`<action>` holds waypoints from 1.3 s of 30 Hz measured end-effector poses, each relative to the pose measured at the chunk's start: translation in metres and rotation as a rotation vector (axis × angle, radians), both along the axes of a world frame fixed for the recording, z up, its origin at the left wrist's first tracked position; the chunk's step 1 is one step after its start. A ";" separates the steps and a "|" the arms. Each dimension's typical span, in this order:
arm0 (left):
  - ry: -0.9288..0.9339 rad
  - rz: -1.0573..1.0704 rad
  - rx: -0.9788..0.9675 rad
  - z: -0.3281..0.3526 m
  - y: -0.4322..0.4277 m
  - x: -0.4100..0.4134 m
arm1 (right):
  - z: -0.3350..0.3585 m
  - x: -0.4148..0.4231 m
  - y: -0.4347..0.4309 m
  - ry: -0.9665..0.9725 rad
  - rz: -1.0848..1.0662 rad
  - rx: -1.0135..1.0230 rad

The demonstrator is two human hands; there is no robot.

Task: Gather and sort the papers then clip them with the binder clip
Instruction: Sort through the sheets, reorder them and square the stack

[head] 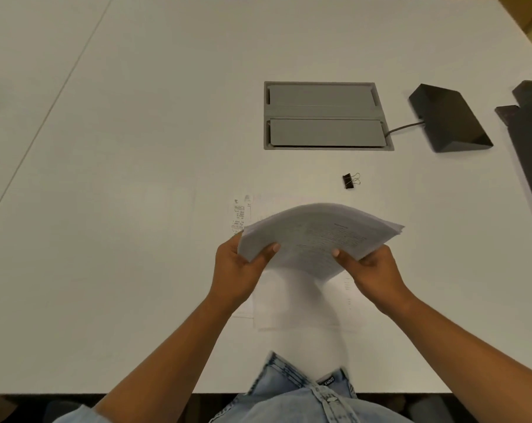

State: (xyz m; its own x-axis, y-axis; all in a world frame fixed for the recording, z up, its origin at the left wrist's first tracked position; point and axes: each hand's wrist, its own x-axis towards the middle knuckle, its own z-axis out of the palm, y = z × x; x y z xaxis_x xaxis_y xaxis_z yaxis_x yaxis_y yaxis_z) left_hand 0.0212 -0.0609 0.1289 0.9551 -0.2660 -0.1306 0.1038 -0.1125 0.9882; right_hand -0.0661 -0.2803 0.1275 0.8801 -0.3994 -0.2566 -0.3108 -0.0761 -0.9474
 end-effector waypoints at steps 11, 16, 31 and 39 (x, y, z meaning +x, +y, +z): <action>0.080 -0.034 0.109 -0.012 0.002 0.006 | -0.006 0.002 0.001 0.077 0.137 -0.032; 0.224 -0.028 -0.007 0.007 0.005 0.009 | -0.004 -0.011 0.002 0.086 0.137 0.029; 0.468 0.094 -0.003 -0.001 0.048 -0.026 | -0.031 -0.027 0.007 0.298 -0.097 0.206; 0.461 0.230 0.108 -0.010 0.092 -0.033 | -0.078 -0.024 0.012 0.589 -0.086 -0.590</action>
